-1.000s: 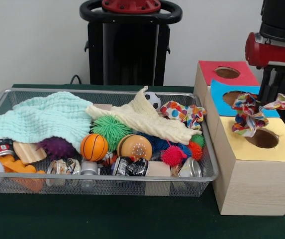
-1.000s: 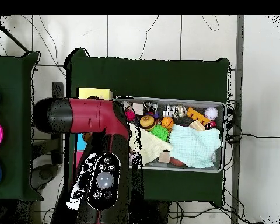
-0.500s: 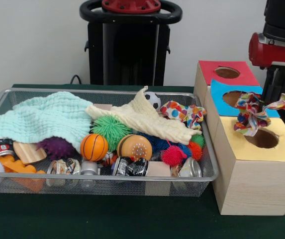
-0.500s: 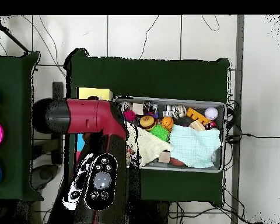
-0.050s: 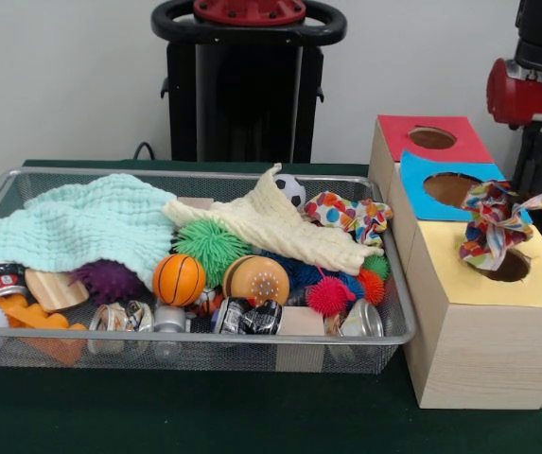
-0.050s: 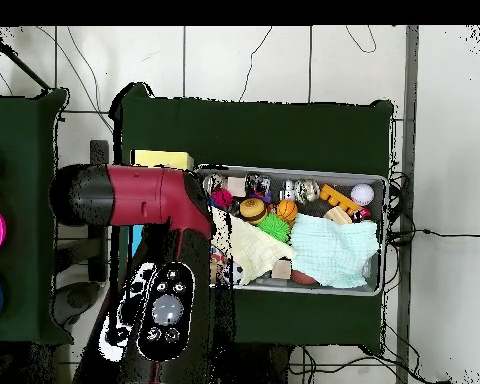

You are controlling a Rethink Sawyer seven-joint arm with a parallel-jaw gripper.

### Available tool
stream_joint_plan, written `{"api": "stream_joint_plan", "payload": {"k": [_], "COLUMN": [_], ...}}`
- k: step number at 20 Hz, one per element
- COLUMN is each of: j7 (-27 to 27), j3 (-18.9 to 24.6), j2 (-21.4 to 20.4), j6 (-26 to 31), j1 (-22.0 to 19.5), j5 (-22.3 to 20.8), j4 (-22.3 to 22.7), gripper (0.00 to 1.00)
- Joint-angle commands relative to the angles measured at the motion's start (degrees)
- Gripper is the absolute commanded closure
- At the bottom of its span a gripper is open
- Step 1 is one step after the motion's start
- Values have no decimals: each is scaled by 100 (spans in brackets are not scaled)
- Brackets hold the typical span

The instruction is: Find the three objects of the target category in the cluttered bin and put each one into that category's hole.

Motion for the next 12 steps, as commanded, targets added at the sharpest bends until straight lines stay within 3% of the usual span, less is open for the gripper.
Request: {"api": "stream_joint_plan", "payload": {"k": [1,12], "j7": [1607,1483], "j3": [77,90], "j2": [257,293], "j6": [209,-80], "j1": [-79,-125], "j5": [245,284], "j4": [-159,51], "gripper": [100,100]}}
